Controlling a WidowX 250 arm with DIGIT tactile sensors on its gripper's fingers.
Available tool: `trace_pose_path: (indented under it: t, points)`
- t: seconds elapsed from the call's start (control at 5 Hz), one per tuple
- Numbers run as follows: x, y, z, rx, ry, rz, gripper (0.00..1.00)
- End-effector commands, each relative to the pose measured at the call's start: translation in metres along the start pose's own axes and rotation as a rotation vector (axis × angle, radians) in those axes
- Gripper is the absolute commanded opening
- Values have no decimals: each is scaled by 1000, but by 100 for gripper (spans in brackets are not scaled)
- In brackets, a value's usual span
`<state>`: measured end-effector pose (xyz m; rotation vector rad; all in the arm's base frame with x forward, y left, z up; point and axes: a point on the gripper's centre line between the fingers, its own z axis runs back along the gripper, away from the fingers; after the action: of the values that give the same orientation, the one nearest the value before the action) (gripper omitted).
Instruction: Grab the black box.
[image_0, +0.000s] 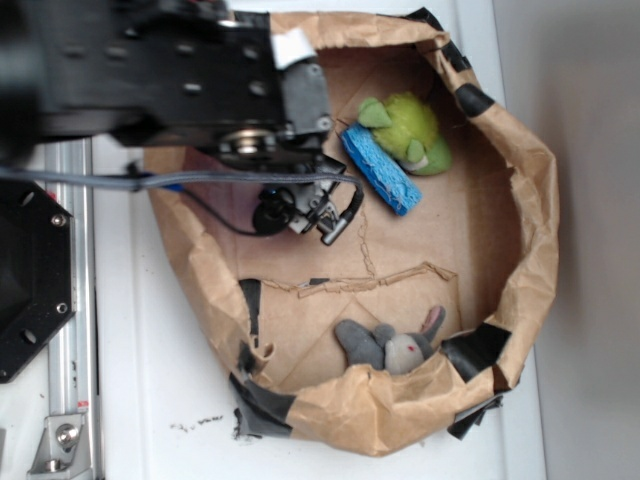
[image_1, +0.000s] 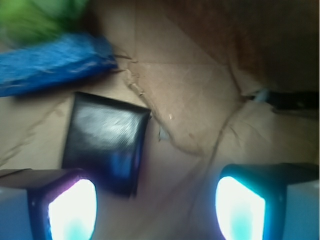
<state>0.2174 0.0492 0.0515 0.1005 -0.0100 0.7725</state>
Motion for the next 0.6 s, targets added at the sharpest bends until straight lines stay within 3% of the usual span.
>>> trace_pose_path:
  t: [0.0, 0.2, 0.4]
  points:
    - [15, -18, -26, 12, -6, -17, 100]
    - [17, -35, -36, -30, -9, -45, 100]
    - [14, -52, -41, -60, 26, -79, 100]
